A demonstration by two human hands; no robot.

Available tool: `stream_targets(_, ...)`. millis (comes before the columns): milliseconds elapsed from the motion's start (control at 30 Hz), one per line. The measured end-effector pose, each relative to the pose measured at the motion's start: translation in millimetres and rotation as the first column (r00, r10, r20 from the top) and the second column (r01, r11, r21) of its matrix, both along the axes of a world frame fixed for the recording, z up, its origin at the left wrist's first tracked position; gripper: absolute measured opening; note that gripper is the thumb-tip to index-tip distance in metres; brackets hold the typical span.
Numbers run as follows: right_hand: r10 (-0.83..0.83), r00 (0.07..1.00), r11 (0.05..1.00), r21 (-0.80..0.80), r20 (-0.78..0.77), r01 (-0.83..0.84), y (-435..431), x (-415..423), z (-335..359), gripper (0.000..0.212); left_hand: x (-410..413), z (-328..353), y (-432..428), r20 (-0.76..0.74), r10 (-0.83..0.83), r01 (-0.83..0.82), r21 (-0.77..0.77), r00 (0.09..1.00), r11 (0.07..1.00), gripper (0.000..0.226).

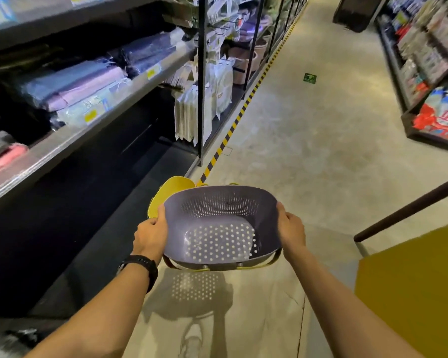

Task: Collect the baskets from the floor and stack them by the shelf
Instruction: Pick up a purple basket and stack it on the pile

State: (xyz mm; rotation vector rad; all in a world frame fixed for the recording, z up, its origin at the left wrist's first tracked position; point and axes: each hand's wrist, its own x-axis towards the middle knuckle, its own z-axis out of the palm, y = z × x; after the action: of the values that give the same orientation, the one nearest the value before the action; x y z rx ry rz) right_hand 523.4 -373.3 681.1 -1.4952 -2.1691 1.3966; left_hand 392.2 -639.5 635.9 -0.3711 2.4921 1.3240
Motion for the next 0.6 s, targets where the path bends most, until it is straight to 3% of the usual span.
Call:
stream_targets(267,0.049,0.999,0.998,-0.026,-0.024,-0.049,83,-83,-7,0.061,-63,1,74,-0.036,0.100,-0.100,-0.017,0.994,0.995,0.070)
stream_targets(400,0.169,0.985,0.985,-0.025,-0.009,-0.170,121,-136,-9,0.061,-79,-8,101,-0.011,0.235,-0.235,0.013,0.972,0.972,0.078)
stream_targets(600,0.365,0.931,0.931,-0.029,0.010,-0.365,149,-208,-5,0.062,-92,-7,121,-0.006,0.427,-0.426,0.017,0.904,0.904,0.070)
